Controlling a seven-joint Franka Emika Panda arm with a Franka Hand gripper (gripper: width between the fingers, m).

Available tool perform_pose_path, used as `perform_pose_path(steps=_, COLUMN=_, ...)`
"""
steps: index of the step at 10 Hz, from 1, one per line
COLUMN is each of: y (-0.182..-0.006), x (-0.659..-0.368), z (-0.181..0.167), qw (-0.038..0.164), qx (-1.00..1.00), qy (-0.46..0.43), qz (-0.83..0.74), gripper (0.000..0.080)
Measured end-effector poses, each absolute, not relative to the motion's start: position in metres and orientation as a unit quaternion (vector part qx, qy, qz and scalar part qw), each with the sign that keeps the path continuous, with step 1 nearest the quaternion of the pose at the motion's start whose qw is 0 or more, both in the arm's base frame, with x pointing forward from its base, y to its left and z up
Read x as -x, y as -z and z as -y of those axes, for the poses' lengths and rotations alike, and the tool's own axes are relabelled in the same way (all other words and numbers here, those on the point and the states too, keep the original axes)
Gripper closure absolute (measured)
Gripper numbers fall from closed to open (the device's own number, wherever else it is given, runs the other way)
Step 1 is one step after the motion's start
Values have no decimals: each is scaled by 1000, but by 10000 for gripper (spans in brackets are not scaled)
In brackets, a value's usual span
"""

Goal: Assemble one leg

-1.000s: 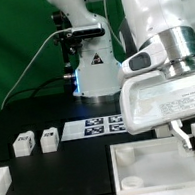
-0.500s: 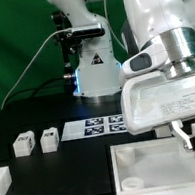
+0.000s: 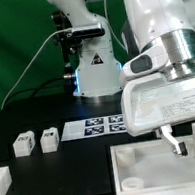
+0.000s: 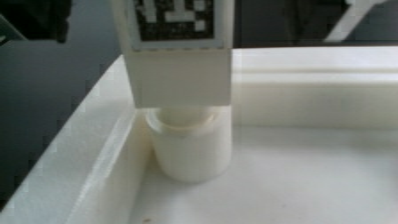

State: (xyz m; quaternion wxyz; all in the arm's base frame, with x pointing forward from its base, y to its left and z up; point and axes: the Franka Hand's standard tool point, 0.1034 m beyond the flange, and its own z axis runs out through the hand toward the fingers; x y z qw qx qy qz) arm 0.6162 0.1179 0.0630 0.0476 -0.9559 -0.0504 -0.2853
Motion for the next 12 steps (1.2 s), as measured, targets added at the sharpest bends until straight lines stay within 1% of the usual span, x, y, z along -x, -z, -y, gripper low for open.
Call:
perform_pose_path(steps=1, y=-63, x=-616, z=-118, qw=48, qx=956, qy=285, qz=50, gripper=157)
perform_pose_path(steps=7, y=-64, x=-616, z=-118, qw=48, qx=957, qy=281, qz=51, gripper=150)
perform_pose_path(steps=9, y=-90, x=-622, z=-120, qw=51, qx=959, qy=275, qz=54, gripper=150)
perform_pose_path(steps=11, y=-97, x=-624, z=-120, qw=54, qx=964, qy=253, qz=57, gripper=150)
perform_pose_path(steps=12, y=-92, x=-623, z=-118, qw=53, qx=966, qy=248, qz=56, gripper=150)
